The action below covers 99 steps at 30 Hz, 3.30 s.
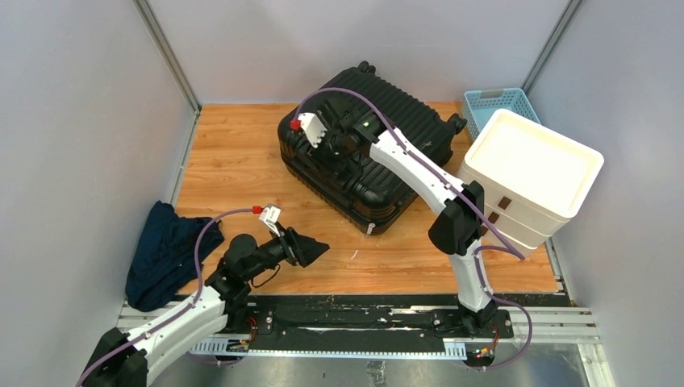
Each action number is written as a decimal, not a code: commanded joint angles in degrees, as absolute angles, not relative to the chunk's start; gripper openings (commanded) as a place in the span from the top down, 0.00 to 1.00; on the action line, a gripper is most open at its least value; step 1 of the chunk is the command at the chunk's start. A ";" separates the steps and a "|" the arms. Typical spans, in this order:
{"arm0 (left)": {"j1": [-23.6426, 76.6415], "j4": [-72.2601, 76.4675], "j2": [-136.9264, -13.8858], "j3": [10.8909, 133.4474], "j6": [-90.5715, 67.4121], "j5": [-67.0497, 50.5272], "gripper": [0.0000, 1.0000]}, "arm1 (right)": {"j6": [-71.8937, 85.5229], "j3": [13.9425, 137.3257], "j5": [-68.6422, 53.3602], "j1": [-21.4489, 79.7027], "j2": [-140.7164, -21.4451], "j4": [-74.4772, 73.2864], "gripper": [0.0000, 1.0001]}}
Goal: Open, take out, and arrange the luggage
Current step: Unzip the luggage at the center of the board.
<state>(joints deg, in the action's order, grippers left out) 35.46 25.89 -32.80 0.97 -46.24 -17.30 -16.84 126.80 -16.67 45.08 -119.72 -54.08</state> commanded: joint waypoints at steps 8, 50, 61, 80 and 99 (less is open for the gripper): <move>35.87 32.43 -32.36 1.31 -45.53 -16.07 0.16 | -19.84 131.45 -22.77 45.74 -118.28 -56.42 0.42; 43.77 44.84 -52.35 8.41 -41.75 -14.48 0.15 | -13.50 135.21 -26.90 45.92 -118.25 -54.63 1.00; 46.73 82.16 -90.05 13.07 -46.77 -11.80 0.17 | -12.57 135.53 -27.95 46.32 -118.01 -54.15 1.00; 50.46 88.11 -108.20 24.37 -51.88 -10.88 0.30 | -11.78 135.93 -30.05 46.23 -117.99 -54.17 1.00; 51.59 88.50 -113.45 29.28 -57.81 -8.40 0.48 | -11.68 135.09 -30.67 46.25 -117.17 -54.15 1.00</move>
<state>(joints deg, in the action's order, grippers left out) 51.57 87.53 -111.42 26.87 -54.02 -10.46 -12.43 132.57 -20.88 44.47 -122.72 -57.69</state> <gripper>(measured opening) 0.543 0.278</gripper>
